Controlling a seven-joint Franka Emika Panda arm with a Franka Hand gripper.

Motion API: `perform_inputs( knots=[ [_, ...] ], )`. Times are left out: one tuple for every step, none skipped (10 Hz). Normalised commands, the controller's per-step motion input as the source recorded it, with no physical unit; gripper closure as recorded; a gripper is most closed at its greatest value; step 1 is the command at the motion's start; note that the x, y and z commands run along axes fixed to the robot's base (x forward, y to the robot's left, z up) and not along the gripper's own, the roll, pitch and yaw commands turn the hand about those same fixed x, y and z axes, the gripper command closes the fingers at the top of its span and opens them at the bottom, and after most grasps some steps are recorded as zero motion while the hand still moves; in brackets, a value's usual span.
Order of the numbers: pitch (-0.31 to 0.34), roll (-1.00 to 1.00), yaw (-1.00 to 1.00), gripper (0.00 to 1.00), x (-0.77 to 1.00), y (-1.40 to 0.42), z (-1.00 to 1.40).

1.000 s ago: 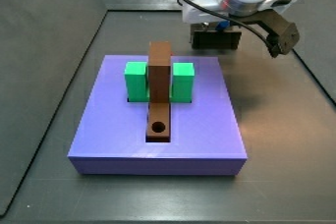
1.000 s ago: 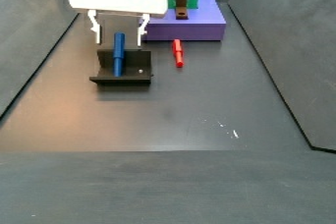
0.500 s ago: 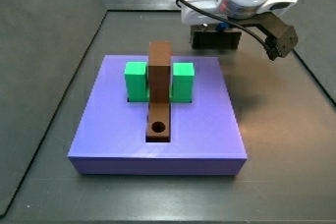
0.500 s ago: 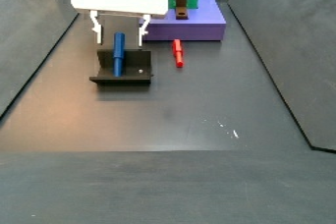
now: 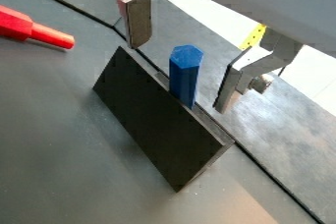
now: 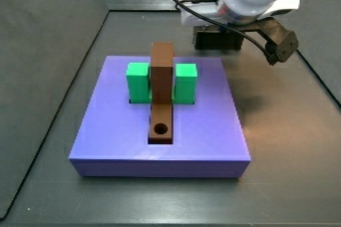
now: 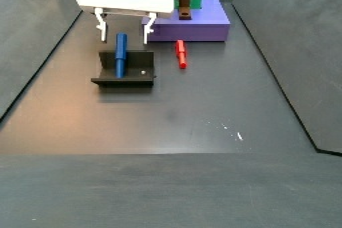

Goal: Pick up the blue object. Move up. Place the blue object on the fixture. Regrasp the blue object. Move to above the board. Insert the blue object.
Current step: Regrasp the blue object.

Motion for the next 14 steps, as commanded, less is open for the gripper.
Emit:
perform_inputs(
  knots=[
    [0.000, 0.00, 0.04, 0.00, 0.00, 0.00, -0.12],
    [0.000, -0.02, 0.04, 0.00, 0.00, 0.00, -0.04],
    [0.000, 0.00, 0.05, 0.00, 0.00, 0.00, -0.03],
    [0.000, 0.00, 0.00, 0.00, 0.00, 0.00, 0.00],
    [0.000, 0.00, 0.00, 1.00, 0.00, 0.00, 0.00],
    [0.000, 0.00, 0.00, 1.00, 0.00, 0.00, 0.00],
    [0.000, 0.00, 0.00, 1.00, 0.00, 0.00, 0.00],
    [0.000, 0.00, 0.00, 1.00, 0.00, 0.00, 0.00],
    [0.000, 0.00, 0.00, 1.00, 0.00, 0.00, 0.00],
    [0.000, 0.00, 0.00, 1.00, 0.00, 0.00, 0.00],
    [0.000, 0.00, 0.00, 1.00, 0.00, 0.00, 0.00],
    [0.000, 0.00, 0.00, 1.00, 0.00, 0.00, 0.00],
    [0.000, 0.00, 0.00, 1.00, 0.00, 0.00, 0.00],
    [0.000, 0.00, 0.00, 1.00, 0.00, 0.00, 0.00]
  ],
)
